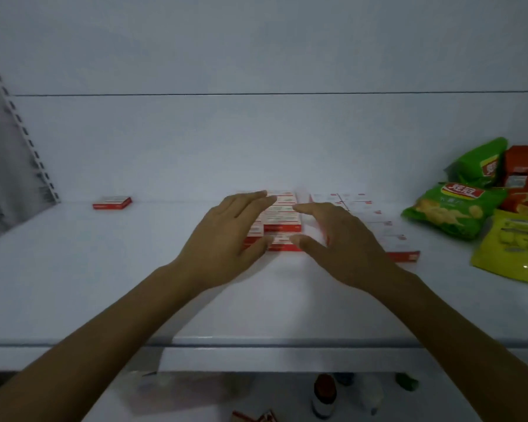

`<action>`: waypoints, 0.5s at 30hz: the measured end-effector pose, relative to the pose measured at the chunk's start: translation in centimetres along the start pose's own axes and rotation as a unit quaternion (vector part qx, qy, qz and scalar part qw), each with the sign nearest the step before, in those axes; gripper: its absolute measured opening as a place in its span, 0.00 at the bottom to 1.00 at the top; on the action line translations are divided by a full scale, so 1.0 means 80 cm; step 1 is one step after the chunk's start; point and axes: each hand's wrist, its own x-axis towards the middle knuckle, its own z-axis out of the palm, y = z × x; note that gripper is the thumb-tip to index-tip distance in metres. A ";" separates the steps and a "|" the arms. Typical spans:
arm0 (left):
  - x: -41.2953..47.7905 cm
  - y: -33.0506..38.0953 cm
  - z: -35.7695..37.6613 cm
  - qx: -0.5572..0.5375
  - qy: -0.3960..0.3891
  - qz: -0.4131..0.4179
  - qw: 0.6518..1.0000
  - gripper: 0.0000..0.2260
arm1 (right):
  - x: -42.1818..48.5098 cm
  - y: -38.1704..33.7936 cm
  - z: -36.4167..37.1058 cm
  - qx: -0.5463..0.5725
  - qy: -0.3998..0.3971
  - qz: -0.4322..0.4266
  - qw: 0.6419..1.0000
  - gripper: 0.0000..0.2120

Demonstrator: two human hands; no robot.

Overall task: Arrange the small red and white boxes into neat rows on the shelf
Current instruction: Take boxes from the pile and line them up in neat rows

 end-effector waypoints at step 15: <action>-0.189 -0.321 -0.112 0.055 -0.066 -0.211 0.974 0.30 | 0.141 -0.268 0.205 0.006 -0.129 -0.119 0.984 0.27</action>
